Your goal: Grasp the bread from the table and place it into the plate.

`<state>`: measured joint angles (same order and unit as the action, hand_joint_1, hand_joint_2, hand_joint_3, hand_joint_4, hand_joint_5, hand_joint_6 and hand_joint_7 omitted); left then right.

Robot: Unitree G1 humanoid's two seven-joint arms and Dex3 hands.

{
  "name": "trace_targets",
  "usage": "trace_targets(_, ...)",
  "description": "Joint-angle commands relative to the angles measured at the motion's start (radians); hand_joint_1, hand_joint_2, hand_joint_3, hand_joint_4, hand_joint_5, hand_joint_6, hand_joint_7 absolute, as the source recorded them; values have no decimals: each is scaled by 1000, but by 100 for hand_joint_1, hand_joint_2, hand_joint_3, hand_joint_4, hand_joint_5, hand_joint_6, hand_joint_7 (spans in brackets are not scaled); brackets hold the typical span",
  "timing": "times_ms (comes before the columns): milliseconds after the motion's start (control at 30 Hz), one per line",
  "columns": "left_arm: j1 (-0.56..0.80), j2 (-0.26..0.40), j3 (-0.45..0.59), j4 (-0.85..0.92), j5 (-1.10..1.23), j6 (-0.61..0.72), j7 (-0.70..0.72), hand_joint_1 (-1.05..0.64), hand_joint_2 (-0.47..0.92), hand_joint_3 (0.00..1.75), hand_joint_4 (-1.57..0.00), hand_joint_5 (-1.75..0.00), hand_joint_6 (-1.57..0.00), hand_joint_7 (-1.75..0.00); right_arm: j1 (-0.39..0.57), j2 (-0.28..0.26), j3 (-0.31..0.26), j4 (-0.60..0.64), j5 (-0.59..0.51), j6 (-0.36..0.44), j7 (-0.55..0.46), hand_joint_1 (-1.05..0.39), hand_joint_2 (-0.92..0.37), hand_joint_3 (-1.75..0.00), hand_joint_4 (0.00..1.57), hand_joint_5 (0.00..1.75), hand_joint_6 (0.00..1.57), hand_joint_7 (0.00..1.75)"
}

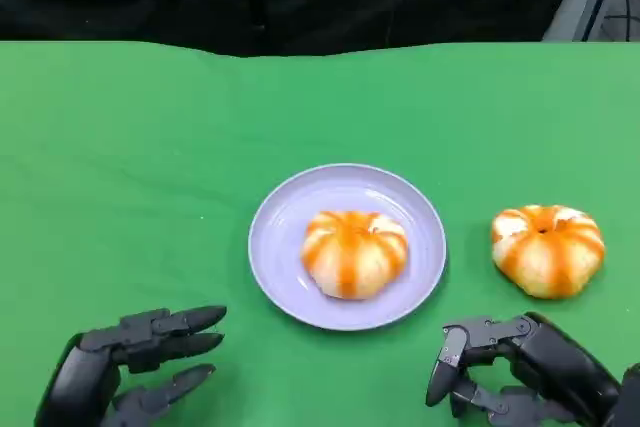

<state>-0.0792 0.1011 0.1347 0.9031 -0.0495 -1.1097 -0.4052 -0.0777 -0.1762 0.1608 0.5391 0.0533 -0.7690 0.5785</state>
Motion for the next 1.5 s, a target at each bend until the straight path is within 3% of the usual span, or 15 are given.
trace_targets(33,-3,32,-5,2,47,-9,68,8,92,27,-104,-2,-107,-7,-6,-13,-11,6,19,7,8,-7,-92,-47,73,157,80,107)
trace_targets(267,-4,40,-23,5,60,-15,103,10,92,34,-106,-2,-110,-5,-9,-14,-12,10,13,-1,6,-7,-92,-47,72,157,80,108)
trace_targets(300,-6,40,-26,8,57,-21,102,11,88,46,-116,-13,-122,-10,-8,-14,-12,9,12,0,5,-7,-92,-47,72,157,80,108)
trace_targets(367,-9,38,-28,14,52,-33,104,11,79,65,-109,-41,-129,-13,-7,-15,-12,6,10,1,3,-7,-92,-47,72,157,79,108)
trace_targets(400,-10,37,-28,16,50,-38,105,11,74,77,-101,-76,-127,-33,-7,-15,-12,5,9,1,2,-7,-92,-47,72,157,79,108)
trace_targets(433,-10,36,-27,19,48,-42,107,12,71,83,-96,-93,-117,-58,-6,-15,-12,4,9,1,2,-7,-92,-47,72,157,79,108)
trace_targets(500,-8,33,-30,19,40,-45,101,11,67,93,-91,-115,-103,-91,-5,-15,-11,2,8,-1,2,-7,-92,-47,72,157,79,108)
trace_targets(567,-7,32,-32,19,34,-44,96,10,64,100,-87,-128,-98,-102,-5,-15,-11,2,8,-2,2,-7,-92,-47,72,157,79,108)
trace_targets(900,4,27,-61,3,-18,-25,53,5,57,109,-83,-153,-95,-116,-3,-13,-11,0,14,10,5,-7,-92,-48,72,156,80,108)
trace_targets(1500,16,31,-87,-23,36,-40,93,5,53,115,-81,-155,-88,-127,-9,-14,-11,9,5,-3,1,-8,-92,-47,73,157,80,107)
